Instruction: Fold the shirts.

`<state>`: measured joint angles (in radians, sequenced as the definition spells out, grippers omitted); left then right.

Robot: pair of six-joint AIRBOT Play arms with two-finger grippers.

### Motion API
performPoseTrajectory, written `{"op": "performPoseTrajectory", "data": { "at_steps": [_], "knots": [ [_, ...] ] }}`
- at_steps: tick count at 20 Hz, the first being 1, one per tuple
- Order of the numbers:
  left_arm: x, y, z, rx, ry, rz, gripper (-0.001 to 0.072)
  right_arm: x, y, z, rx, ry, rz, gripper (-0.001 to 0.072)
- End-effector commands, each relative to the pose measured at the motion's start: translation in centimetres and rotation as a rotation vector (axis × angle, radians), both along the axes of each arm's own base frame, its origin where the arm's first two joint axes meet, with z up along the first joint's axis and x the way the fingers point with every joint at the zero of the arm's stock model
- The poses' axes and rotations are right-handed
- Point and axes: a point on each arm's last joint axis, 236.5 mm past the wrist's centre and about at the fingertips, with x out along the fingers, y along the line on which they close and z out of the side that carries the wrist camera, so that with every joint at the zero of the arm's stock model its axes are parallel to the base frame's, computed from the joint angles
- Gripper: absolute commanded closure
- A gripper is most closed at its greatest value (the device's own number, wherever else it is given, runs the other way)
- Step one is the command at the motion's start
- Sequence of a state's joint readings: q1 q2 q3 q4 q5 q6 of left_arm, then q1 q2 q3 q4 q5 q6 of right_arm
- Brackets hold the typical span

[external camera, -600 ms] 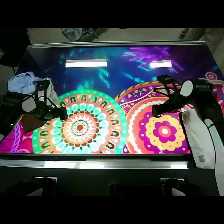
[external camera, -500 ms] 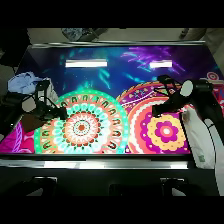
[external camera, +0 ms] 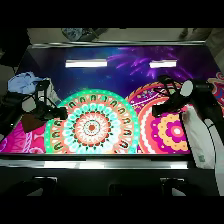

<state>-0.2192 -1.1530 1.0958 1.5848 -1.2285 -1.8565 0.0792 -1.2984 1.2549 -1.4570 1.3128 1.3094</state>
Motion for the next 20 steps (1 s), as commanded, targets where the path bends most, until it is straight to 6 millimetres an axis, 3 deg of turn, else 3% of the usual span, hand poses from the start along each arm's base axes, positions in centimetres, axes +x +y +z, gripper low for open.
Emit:
{"op": "performPoseTrajectory", "data": {
  "at_steps": [1,11,17,20],
  "knots": [
    [0.0,0.0,0.0,0.000,0.000,-0.001,-0.0003,0.0,0.0,0.0,0.000,0.001,0.000,0.0039],
    [0.0,0.0,0.0,0.000,0.000,-0.001,-0.0003,0.2,-0.5,0.0,-0.021,-0.008,0.000,0.0037],
    [1.2,-0.3,-0.2,-0.009,-0.036,0.002,-0.0013,-0.8,-0.5,-0.3,-0.049,0.021,0.137,0.0001],
    [2.4,1.7,1.7,0.012,-0.073,0.020,-0.0013,-0.4,0.4,-0.1,-0.009,0.002,0.133,0.0001]
  ]
}}
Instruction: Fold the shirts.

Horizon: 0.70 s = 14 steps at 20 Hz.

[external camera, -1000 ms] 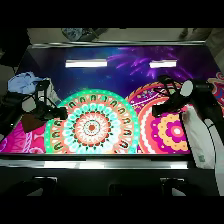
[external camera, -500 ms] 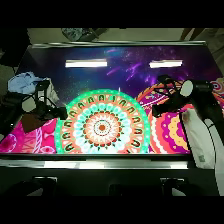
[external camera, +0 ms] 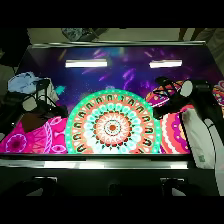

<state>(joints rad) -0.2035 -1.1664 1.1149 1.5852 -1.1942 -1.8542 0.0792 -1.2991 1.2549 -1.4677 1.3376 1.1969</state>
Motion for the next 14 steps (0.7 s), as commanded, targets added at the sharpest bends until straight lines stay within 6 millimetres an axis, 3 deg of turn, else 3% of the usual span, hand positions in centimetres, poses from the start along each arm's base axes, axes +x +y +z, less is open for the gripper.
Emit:
{"op": "performPoseTrajectory", "data": {
  "at_steps": [1,4,6,10,12,14],
  "knots": [
    [1.9,3.3,2.8,0.030,-0.065,0.019,-0.0013,-0.1,1.0,0.1,0.036,0.000,0.025,0.0002],
    [3.5,11.3,7.3,0.037,-0.149,0.176,-0.0013,-1.0,1.2,0.0,0.041,0.033,0.069,0.0004],
    [2.6,15.9,7.3,-0.057,-0.151,0.345,-0.0013,-1.2,1.5,0.0,0.054,0.044,0.070,0.0004],
    [-1.8,23.9,2.3,-0.132,-0.075,0.593,-0.0013,-1.0,2.3,0.2,0.083,0.030,0.092,0.0012],
    [-3.4,26.3,-1.1,-0.173,-0.074,0.682,-0.0013,-0.6,2.4,0.3,0.085,0.008,0.100,0.0014],
    [-3.6,27.9,-4.0,-0.243,-0.117,0.757,-0.0013,-0.2,2.4,0.3,0.085,-0.009,0.109,0.0014]
  ]
}}
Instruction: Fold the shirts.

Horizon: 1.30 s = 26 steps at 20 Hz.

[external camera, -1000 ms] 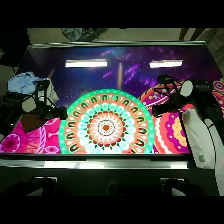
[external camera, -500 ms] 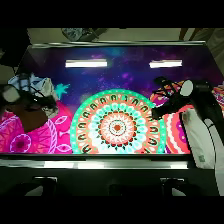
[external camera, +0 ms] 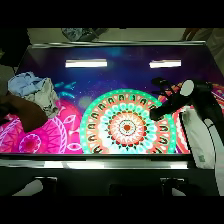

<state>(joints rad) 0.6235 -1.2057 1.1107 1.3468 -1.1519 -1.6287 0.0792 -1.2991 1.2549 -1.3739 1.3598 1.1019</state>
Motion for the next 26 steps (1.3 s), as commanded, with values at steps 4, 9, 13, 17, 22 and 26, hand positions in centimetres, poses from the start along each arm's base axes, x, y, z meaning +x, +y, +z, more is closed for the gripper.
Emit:
{"op": "performPoseTrajectory", "data": {
  "at_steps": [4,9,13,17,22,26],
  "knots": [
    [0.6,4.8,-7.5,-0.073,-0.123,0.084,-0.0013,0.8,1.0,0.3,0.040,-0.036,0.011,0.0033],
    [0.7,4.6,-12.5,-0.132,-0.058,0.066,-0.0013,0.6,3.2,1.0,0.146,-0.017,-0.031,0.0041],
    [2.1,3.4,-12.7,-0.172,-0.118,0.006,-0.0013,0.5,3.6,1.1,0.168,-0.012,-0.036,0.0041],
    [2.6,3.1,-12.3,-0.199,-0.141,0.030,0.0421,0.4,3.6,1.1,0.172,0.003,-0.062,0.0041],
    [7.8,1.7,-4.0,-0.305,-0.432,0.048,0.0677,0.2,3.5,1.1,0.162,-0.002,-0.026,0.0041],
    [9.9,-2.1,17.6,-0.173,-0.955,-0.084,0.0677,-0.2,2.8,2.8,0.115,-0.043,0.067,0.0041]
  ]
}}
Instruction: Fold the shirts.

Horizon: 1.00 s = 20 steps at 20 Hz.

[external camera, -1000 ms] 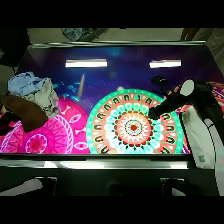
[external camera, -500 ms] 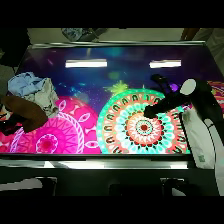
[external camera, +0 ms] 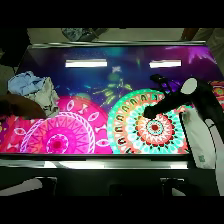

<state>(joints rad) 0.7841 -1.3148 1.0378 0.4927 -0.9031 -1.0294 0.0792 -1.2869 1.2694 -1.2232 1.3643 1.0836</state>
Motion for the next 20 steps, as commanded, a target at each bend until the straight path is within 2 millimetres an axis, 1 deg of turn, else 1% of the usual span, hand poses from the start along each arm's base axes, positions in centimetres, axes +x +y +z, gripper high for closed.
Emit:
{"op": "performPoseTrajectory", "data": {
  "at_steps": [1,2,3,5,6,7,8,10,12,13,15,16,17,18,20],
  "knots": [
    [-0.7,-5.6,18.5,0.097,-0.447,-0.045,0.0677,0.1,-0.9,2.1,-0.049,-0.066,0.049,0.0041],
    [-2.2,-7.9,22.4,0.153,-0.528,-0.062,0.0677,0.4,-1.2,3.5,-0.060,-0.111,0.046,0.0041],
    [-4.0,-10.6,26.0,0.189,-0.602,-0.077,0.0677,0.6,-1.3,5.0,-0.064,-0.158,0.043,0.0041],
    [-7.2,-15.9,31.1,0.221,-0.731,-0.123,0.0677,0.7,-1.5,8.4,-0.065,-0.254,0.037,0.0041],
    [-8.7,-18.5,32.8,0.211,-0.781,-0.161,0.0677,0.5,-1.5,10.3,-0.062,-0.306,0.035,0.0041],
    [-9.8,-20.9,33.7,0.185,-0.812,-0.208,0.0678,0.3,-1.5,12.2,-0.059,-0.355,0.033,0.0041],
    [-10.7,-23.2,34.2,0.143,-0.827,-0.267,0.0678,-0.1,-1.6,14.1,-0.056,-0.407,0.030,0.0042],
    [-11.4,-27.4,34.1,0.064,-0.828,-0.390,0.0678,-1.1,-1.7,17.7,-0.045,-0.498,0.011,0.0042],
    [-11.5,-31.9,32.7,0.007,-0.791,-0.536,0.0678,-2.4,-2.2,20.8,-0.042,-0.576,-0.029,0.0042],
    [-11.3,-34.4,31.1,0.000,-0.752,-0.618,0.0678,-3.0,-2.7,21.9,-0.047,-0.605,-0.053,0.0042],
    [-11.1,-39.5,26.8,0.012,-0.643,-0.781,0.0677,-4.5,-4.1,23.3,-0.084,-0.647,-0.097,0.0042],
    [-11.2,-42.0,24.1,-0.006,-0.568,-0.851,0.0677,-5.2,-4.9,23.8,-0.109,-0.660,-0.121,0.0042],
    [-11.6,-44.7,20.7,-0.025,-0.481,-0.931,0.0677,-5.9,-5.6,24.1,-0.129,-0.663,-0.137,0.0042],
    [-12.4,-47.1,17.4,-0.039,-0.398,-1.009,0.0677,-6.5,-6.1,24.0,-0.149,-0.656,-0.143,0.0042],
    [-14.6,-51.6,10.1,-0.078,-0.204,-1.151,0.0677,-7.5,-6.3,23.2,-0.165,-0.611,-0.136,0.0042]
  ]
}}
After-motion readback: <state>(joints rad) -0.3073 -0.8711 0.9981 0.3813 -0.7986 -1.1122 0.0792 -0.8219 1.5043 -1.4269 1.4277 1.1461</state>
